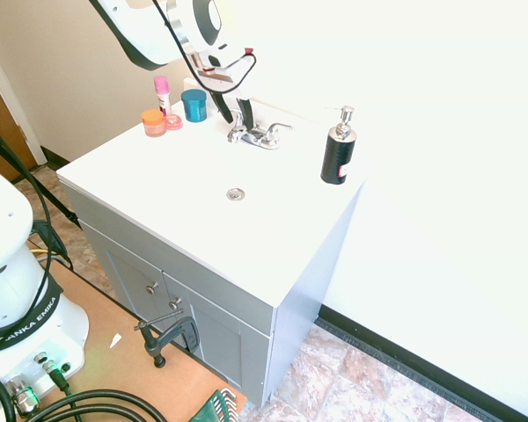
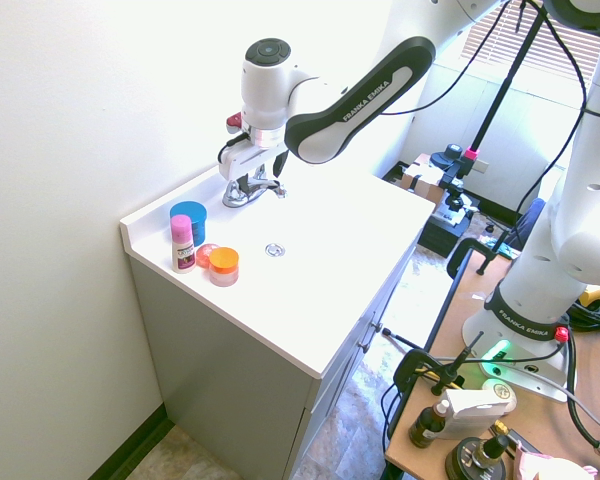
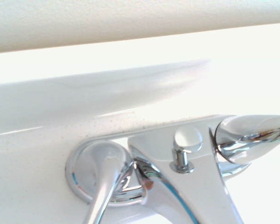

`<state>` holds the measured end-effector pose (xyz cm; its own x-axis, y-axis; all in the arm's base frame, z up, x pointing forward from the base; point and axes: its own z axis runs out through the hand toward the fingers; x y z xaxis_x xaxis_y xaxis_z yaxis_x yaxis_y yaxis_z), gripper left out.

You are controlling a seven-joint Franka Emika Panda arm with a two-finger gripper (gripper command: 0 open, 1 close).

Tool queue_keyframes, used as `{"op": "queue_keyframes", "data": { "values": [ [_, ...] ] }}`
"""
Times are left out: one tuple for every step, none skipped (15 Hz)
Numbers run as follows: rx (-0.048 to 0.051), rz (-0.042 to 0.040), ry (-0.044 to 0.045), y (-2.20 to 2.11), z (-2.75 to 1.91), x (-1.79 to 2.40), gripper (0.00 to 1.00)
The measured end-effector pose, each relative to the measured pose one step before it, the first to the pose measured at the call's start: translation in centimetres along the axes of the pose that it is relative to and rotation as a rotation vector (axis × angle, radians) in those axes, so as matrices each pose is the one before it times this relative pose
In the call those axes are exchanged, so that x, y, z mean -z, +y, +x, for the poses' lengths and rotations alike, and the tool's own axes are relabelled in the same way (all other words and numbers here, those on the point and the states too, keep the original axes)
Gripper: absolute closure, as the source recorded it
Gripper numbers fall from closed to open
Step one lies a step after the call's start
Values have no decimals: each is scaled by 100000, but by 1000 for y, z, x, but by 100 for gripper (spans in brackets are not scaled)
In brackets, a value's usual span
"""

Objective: Turn off the hot water

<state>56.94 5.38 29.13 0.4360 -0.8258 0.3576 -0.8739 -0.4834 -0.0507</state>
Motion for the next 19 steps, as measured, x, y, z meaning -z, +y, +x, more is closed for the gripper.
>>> {"op": "queue_keyframes", "data": {
  "values": [
    [-311, 600, -907, -290, -132, 263, 0],
    [-223, 789, -627, -378, -151, 331, 0],
    [-48, 710, -517, -378, -236, 293, 0],
    [117, 535, -169, -351, -191, 263, 0],
    [222, 344, 205, -388, -77, 214, 0],
    [140, 216, 254, -427, 17, 103, 0],
    [2, 279, 233, -421, 92, 9, 0],
    [-22, 152, 160, -364, 85, -86, 0],
    [-161, -403, 65, -170, 87, -72, 0],
    [-222, -348, -107, -56, 25, -46, 0],
    [-403, -238, -397, 16, 27, -23, 0],
    [-779, -304, -728, 65, 141, -10, 0],
    [-882, -523, -641, 134, 266, 83, 0],
    [-1001, -966, -1029, 324, 375, 220, 0],
    [-901, -1258, -1406, 677, 437, 330, 0],
    [-95, -813, -1605, 1002, 326, 411, 0],
    [152, -649, -1689, 1225, 268, 366, 0],
    [193, -570, -1811, 1403, 215, 357, 0],
    [-81, -533, -1552, 1412, 115, 299, 0]
  ]
}}
